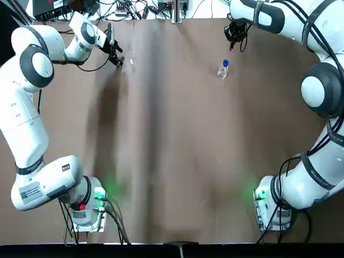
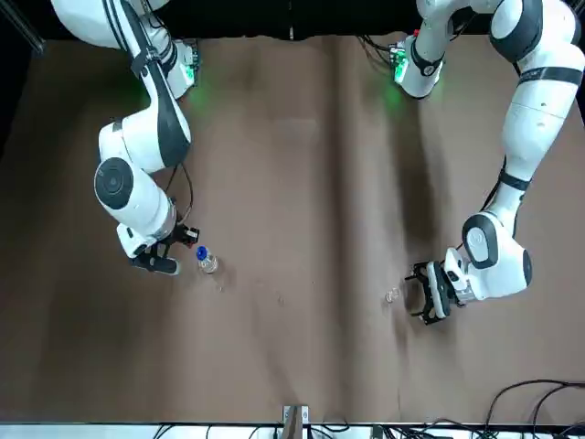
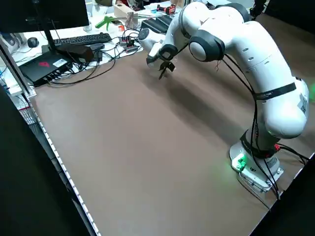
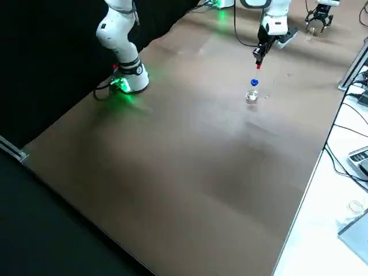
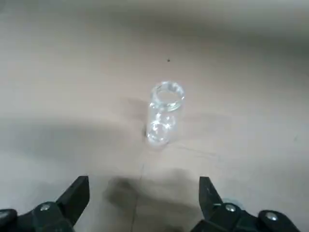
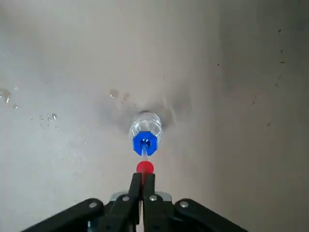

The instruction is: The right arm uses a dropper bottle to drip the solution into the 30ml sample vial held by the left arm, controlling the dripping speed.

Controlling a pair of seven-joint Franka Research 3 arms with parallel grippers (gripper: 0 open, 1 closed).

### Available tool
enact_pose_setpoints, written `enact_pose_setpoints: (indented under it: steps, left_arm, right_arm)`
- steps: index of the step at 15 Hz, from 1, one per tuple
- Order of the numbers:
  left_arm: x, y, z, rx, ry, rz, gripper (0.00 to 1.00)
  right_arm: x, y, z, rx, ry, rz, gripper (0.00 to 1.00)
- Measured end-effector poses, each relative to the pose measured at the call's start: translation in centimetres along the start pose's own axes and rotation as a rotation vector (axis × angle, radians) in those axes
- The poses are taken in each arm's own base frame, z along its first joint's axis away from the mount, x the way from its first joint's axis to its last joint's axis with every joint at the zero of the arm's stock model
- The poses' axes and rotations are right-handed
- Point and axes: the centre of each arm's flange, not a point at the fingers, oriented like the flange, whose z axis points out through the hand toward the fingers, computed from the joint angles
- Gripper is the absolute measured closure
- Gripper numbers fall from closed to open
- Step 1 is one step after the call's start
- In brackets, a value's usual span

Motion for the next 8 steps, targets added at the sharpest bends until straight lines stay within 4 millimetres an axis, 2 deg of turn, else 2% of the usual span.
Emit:
enact_pose_setpoints:
  steps: [3, 4, 6, 8]
  left_arm:
    - [0.6, -0.2, -1.3, -0.001, -0.052, -0.064, 0.0]
    - [1.8, -0.1, -2.6, -0.015, -0.145, -0.123, 0.0]
    - [3.5, 0.3, -4.1, -0.024, -0.237, -0.209, 0.0]
    - [6.0, 0.8, -5.6, -0.015, -0.316, -0.289, 0.0]
  right_arm:
    - [0.0, 0.0, 0.1, -0.001, -0.001, -0.001, 0.96]
    - [-0.1, 0.0, 0.3, -0.004, -0.004, -0.002, 0.96]
    - [-0.1, 0.0, 0.7, -0.006, -0.005, -0.003, 0.96]
    - [-0.1, -0.1, 0.9, -0.008, -0.005, -0.004, 0.96]
